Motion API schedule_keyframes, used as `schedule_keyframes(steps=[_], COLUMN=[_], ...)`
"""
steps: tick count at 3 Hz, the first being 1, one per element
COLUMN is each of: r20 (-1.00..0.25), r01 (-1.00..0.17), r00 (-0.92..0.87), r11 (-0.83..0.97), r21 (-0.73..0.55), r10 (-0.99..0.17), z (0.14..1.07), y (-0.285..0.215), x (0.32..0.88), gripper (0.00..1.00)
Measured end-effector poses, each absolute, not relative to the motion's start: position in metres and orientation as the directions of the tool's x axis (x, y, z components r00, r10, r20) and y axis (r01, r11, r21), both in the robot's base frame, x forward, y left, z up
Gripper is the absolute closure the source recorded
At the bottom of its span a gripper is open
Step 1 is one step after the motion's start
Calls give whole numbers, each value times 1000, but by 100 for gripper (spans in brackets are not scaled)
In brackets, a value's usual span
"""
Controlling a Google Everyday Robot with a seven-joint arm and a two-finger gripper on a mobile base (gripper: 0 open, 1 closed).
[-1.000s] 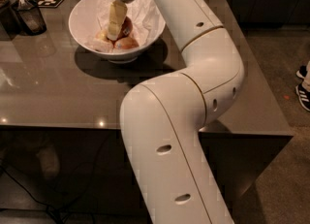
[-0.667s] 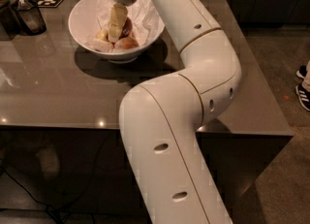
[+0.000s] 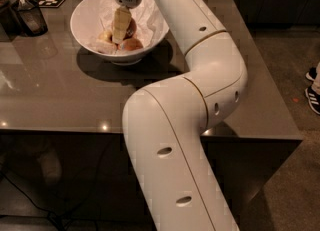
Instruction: Pick apple from white bowl
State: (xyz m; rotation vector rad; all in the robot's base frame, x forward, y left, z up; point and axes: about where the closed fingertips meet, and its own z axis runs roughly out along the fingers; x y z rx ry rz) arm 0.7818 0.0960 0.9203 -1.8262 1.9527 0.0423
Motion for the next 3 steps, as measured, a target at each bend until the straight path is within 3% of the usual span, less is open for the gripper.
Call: schedule_keyframes(steps=[3], r20=[-350], r01=[-951], r00=[-10], r11=[117], r21=[-286], r10=[-937], z=[920], y=[96], x=[782], gripper=[89])
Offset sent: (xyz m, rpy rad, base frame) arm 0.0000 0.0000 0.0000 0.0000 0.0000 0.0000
